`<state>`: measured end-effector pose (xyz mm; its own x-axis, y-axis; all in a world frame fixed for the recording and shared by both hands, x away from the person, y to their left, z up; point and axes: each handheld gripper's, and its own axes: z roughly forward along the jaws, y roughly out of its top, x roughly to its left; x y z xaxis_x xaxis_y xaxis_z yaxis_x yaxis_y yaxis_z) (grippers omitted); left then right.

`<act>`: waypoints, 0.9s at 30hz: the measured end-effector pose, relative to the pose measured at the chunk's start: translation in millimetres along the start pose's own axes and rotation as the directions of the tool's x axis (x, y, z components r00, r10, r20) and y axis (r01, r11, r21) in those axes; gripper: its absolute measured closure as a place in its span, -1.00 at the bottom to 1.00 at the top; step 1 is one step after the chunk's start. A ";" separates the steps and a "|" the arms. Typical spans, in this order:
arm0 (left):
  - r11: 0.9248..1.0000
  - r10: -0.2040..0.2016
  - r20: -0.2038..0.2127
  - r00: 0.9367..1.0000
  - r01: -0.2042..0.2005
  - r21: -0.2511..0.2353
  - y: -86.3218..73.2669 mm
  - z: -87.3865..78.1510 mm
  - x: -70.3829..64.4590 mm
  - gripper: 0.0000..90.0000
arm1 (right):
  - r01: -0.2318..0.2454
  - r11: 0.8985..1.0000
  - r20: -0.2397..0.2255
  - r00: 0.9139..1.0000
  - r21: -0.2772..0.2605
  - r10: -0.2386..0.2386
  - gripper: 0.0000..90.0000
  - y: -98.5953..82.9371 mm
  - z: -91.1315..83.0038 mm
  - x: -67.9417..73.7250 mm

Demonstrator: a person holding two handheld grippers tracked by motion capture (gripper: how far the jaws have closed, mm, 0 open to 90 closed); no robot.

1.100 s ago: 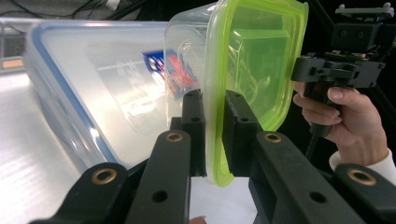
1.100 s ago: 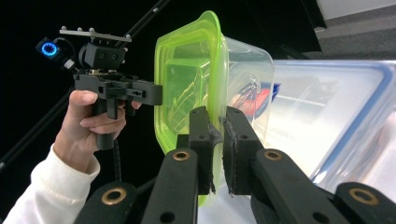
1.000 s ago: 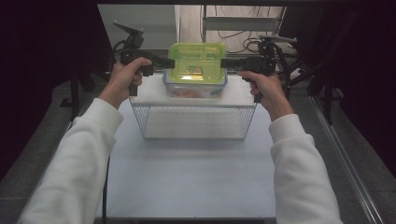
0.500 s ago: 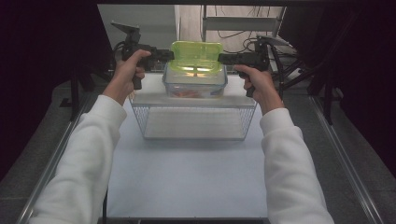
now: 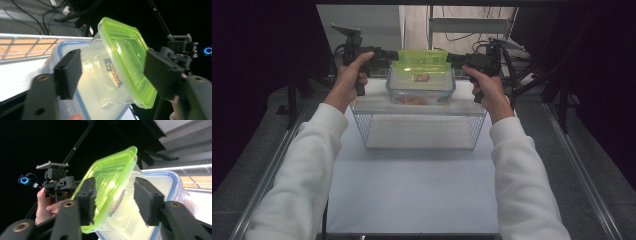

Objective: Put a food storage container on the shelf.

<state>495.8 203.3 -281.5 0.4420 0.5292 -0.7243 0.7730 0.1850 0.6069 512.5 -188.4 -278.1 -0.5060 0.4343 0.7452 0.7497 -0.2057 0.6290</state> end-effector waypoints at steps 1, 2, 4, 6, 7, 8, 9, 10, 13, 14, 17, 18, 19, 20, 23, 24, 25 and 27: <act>1.000 0.023 -0.007 1.000 -0.023 -0.004 -2.3 -3.3 -2.4 -0.42 | 0.019 1.000 -0.003 1.000 -0.011 -0.019 0.07 -1.1 -4.3 2.6; 0.999 0.042 -0.014 0.999 -0.042 -0.015 -5.8 -7.3 -5.7 -0.45 | 0.041 0.999 -0.004 0.999 -0.017 -0.041 0.05 -2.9 -9.1 5.6; 0.996 0.082 0.005 0.997 -0.082 -0.039 -16.8 -18.3 -13.0 -0.47 | 0.079 0.997 -0.002 0.997 -0.013 -0.079 0.02 -8.5 -20.5 12.5; 0.990 0.126 -0.008 0.992 -0.126 -0.065 -28.8 -28.9 -18.5 -0.50 | 0.132 0.991 -0.001 0.991 -0.009 -0.132 0.01 -16.5 -33.2 19.4; 0.986 0.151 0.004 0.988 -0.151 -0.068 -38.4 -36.7 -21.2 -0.51 | 0.157 0.987 0.000 0.988 -0.008 -0.157 0.01 -21.8 -40.1 22.5; 0.983 0.171 0.004 0.985 -0.171 -0.073 -44.8 -41.8 -22.8 -0.53 | 0.188 0.982 0.000 0.982 -0.001 -0.188 0.00 -29.0 -48.2 26.1; 0.977 0.198 -0.002 0.980 -0.198 -0.079 -53.8 -48.4 -24.9 -0.53 | 0.208 0.978 0.002 0.978 0.003 -0.208 0.00 -33.9 -52.7 28.0; 0.972 0.221 -0.013 0.975 -0.221 -0.078 -62.9 -54.0 -26.6 -0.53 | 0.231 0.973 0.014 0.973 0.018 -0.231 -0.01 -40.6 -58.5 30.3; 0.958 0.273 -0.017 0.962 -0.274 -0.080 -92.1 -69.8 -28.0 -0.54 | 0.290 0.956 0.039 0.956 0.049 -0.291 -0.02 -60.8 -75.2 34.2; 0.953 0.290 -0.017 0.957 -0.290 -0.084 -101.9 -74.6 -27.7 -0.54 | 0.302 0.952 0.040 0.952 0.054 -0.305 -0.03 -67.6 -80.5 34.5; 0.947 0.313 -0.008 0.950 -0.313 -0.078 -129.7 -85.4 -26.1 -0.54 | 0.348 0.934 0.056 0.934 0.081 -0.353 -0.05 -89.5 -94.2 32.5; 0.942 0.328 -0.017 0.945 -0.328 -0.075 -139.1 -87.9 -25.7 -0.54 | 0.361 0.928 0.059 0.928 0.092 -0.367 -0.06 -94.7 -96.9 31.9; 0.940 0.332 -0.017 0.943 -0.333 -0.073 -148.4 -89.8 -24.8 -0.53 | 0.377 0.921 0.062 0.921 0.101 -0.385 -0.07 -102.5 -100.3 30.9; 0.937 0.344 -0.019 0.939 -0.344 -0.062 -159.8 -90.5 -23.9 -0.53 | 0.389 0.915 0.065 0.915 0.107 -0.397 -0.07 -110.5 -103.2 29.1; 0.926 0.375 -0.054 0.925 -0.376 -0.019 -184.0 -86.6 -21.6 -0.52 | 0.423 0.896 0.078 0.897 0.138 -0.435 -0.10 -135.2 -108.7 20.7; 0.920 0.391 -0.074 0.917 -0.392 0.001 -192.3 -84.8 -20.5 -0.52 | 0.427 0.892 0.085 0.893 0.148 -0.442 -0.10 -143.6 -109.8 17.4; 0.913 0.408 -0.094 0.908 -0.408 0.024 -200.4 -82.7 -18.9 -0.51 | 0.433 0.887 0.089 0.889 0.159 -0.449 -0.11 -151.8 -110.4 13.4; 0.913 0.409 -0.099 0.907 -0.405 0.052 -216.5 -79.0 -11.5 -0.51 | 0.438 0.880 0.093 0.883 0.185 -0.460 -0.13 -167.8 -111.1 4.6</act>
<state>287.4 222.6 -378.7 0.6720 0.6374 -0.3769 0.5501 -0.0890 0.8303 337.0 -249.3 -355.5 -0.7521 0.5594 0.3485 0.5166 0.1719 0.8388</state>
